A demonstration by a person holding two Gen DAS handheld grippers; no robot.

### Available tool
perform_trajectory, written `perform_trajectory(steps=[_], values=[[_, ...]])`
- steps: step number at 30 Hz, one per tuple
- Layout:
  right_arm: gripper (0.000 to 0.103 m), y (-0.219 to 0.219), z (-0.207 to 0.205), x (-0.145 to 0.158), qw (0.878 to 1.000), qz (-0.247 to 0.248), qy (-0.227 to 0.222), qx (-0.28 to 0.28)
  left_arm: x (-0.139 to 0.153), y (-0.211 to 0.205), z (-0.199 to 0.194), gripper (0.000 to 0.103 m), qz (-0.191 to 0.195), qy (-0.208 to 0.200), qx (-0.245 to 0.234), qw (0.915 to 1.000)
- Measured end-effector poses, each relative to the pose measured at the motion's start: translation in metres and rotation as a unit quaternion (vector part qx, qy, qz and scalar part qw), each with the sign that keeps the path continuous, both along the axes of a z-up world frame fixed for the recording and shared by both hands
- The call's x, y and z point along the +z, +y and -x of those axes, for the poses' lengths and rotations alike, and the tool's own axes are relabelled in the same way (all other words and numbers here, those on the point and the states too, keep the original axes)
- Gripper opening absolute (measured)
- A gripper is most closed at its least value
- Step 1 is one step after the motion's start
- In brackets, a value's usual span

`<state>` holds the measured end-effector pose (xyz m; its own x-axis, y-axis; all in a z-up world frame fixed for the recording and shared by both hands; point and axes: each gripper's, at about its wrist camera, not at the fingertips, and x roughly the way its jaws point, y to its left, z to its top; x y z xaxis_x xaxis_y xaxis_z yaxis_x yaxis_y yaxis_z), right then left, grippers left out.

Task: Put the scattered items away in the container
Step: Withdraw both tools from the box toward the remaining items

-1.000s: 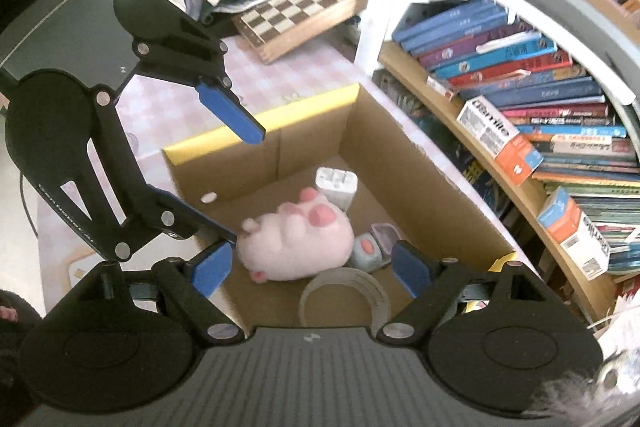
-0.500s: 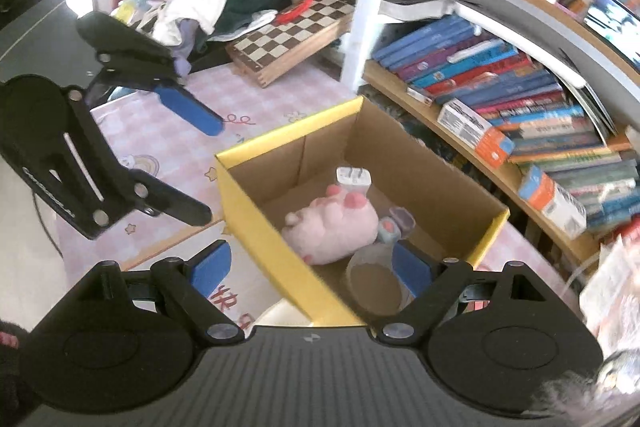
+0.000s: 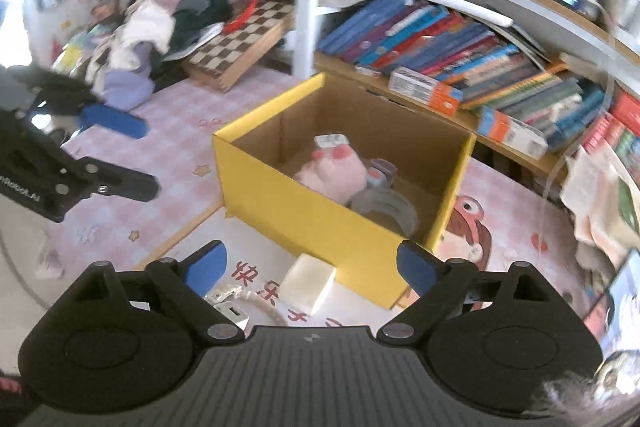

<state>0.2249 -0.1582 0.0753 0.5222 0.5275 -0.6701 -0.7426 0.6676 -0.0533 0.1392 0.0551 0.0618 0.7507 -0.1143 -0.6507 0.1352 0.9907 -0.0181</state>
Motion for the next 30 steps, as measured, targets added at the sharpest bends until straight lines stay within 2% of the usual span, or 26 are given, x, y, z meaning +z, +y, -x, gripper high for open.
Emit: perform_trajectory(steps=[7,16,20,30], values=[[0.093,-0.02,0.025,-0.023,0.995,-0.021,-0.003,-0.1,-0.016,-0.001,0.027,0.081,0.014,-0.005,0.05,0.9987],[0.093,-0.03,0.06,-0.047,0.985,-0.034,-0.004,-0.17,-0.043,-0.013,0.048,0.081,0.051,0.007,0.09,0.9946],[0.093,-0.03,0.075,-0.055,0.981,-0.042,-0.002,-0.187,-0.052,-0.022,0.055,0.081,0.045,0.011,0.089,0.995],[0.09,-0.019,0.096,-0.078,0.982,-0.023,0.022,-0.186,-0.069,-0.038,0.069,0.081,0.019,0.018,0.081,0.9964]])
